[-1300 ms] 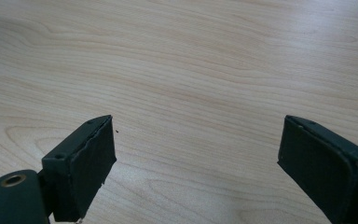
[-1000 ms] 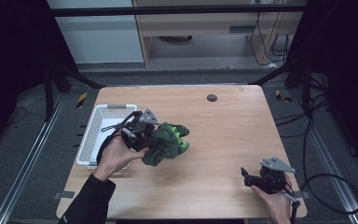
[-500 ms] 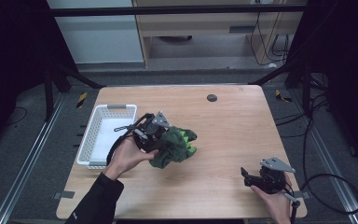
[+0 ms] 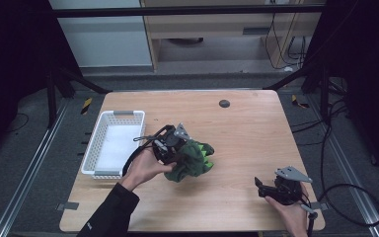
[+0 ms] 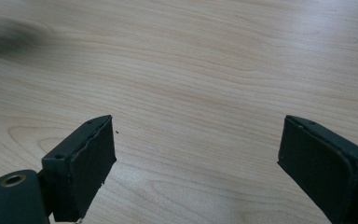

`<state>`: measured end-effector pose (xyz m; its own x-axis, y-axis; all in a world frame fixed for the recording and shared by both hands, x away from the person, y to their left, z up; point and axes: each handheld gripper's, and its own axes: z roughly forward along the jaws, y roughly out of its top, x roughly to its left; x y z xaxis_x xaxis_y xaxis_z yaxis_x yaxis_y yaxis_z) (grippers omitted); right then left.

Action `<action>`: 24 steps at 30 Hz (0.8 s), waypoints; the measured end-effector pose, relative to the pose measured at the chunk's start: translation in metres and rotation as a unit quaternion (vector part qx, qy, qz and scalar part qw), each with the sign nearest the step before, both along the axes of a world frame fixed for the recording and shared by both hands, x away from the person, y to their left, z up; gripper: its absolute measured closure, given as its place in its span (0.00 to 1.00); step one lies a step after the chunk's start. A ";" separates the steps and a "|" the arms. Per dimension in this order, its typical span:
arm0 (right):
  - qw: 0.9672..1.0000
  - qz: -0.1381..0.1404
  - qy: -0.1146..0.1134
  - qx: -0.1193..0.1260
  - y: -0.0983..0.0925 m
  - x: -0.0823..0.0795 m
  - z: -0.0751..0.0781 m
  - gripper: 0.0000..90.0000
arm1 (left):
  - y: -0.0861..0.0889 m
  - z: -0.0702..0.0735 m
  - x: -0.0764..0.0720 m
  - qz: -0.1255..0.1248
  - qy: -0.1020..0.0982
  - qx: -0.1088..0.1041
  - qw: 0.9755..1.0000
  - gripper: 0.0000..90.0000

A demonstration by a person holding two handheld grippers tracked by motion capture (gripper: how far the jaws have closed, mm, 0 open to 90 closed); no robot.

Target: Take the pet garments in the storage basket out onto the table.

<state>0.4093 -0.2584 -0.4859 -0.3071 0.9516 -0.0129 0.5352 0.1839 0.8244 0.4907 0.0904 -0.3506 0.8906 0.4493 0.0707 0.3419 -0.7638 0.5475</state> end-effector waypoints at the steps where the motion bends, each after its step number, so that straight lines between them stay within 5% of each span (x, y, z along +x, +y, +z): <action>1: 1.000 0.000 0.000 0.000 0.000 0.000 0.000 0.12 | -0.001 -0.002 0.000 0.000 0.002 0.000 1.000 0.85; 24: 1.000 0.001 0.002 -0.001 0.001 0.000 0.000 0.12 | -0.019 -0.045 0.006 -0.012 0.029 0.025 0.999 0.84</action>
<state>0.4094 -0.2579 -0.4862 -0.3086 0.9511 -0.0141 0.5379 0.1867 0.8220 0.4969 0.0717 -0.3959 0.9043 0.4250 0.0409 0.3530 -0.7981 0.4884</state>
